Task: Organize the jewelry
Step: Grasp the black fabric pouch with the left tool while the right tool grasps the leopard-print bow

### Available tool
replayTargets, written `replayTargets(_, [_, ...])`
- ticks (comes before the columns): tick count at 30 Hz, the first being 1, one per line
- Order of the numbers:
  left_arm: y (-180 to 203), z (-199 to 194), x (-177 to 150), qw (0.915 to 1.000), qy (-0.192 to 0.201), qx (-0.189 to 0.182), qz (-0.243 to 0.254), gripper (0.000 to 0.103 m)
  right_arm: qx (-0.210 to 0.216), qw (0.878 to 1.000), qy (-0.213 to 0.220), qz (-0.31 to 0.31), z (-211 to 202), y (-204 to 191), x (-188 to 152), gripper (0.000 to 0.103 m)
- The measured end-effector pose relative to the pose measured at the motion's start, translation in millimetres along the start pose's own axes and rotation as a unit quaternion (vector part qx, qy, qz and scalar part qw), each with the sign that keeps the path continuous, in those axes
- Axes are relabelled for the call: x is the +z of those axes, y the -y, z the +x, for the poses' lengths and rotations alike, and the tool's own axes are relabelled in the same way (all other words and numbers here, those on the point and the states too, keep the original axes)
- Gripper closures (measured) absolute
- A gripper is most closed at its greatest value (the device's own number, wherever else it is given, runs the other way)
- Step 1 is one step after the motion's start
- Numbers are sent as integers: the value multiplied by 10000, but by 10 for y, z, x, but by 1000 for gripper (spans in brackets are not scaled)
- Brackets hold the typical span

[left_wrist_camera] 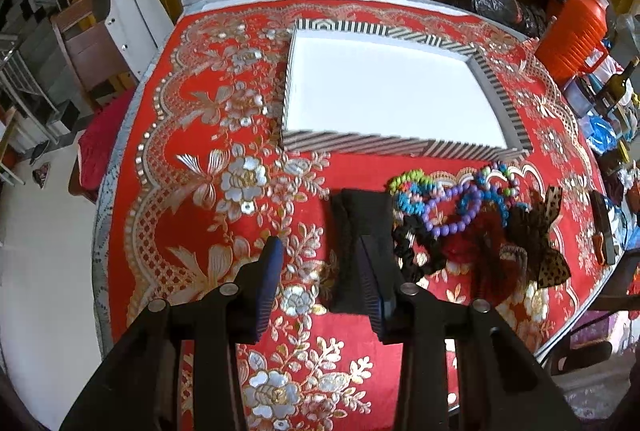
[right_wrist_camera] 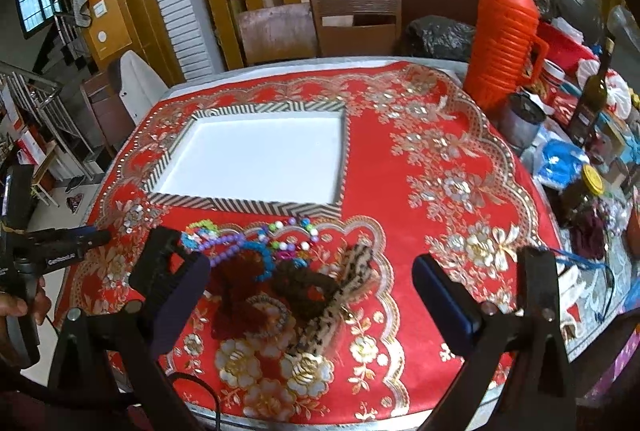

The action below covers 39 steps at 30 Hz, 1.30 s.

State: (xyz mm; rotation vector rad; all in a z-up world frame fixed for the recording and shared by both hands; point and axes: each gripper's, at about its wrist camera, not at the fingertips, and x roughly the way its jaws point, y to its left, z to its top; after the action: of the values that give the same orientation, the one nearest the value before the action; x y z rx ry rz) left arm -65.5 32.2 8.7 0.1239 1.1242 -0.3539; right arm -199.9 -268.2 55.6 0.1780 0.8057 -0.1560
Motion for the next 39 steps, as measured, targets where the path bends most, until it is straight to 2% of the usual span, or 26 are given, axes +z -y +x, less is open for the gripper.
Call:
replayTargets(5, [-10, 63, -39, 9997, -151, -186, -55, 83, -28, 9995, -204, 254, -29, 115, -78, 1])
replayTargets(11, [12, 63, -14, 9995, -127, -264, -80, 83, -139, 9986, -437, 278, -59, 142, -88, 1])
replayTargets(23, [-26, 131, -70, 9992, -263, -274, -140, 83, -23, 9987, -461, 196, 36, 89, -129, 1])
replayTargets(31, [-17, 228, -138, 9946, -513, -883, -165, 83, -48, 9988, -475, 111, 54, 105, -157, 1])
replayTargets(39, [113, 370, -164, 9886, -705, -1325, -125, 83, -16, 9979, -617, 179, 159, 234, -297, 1])
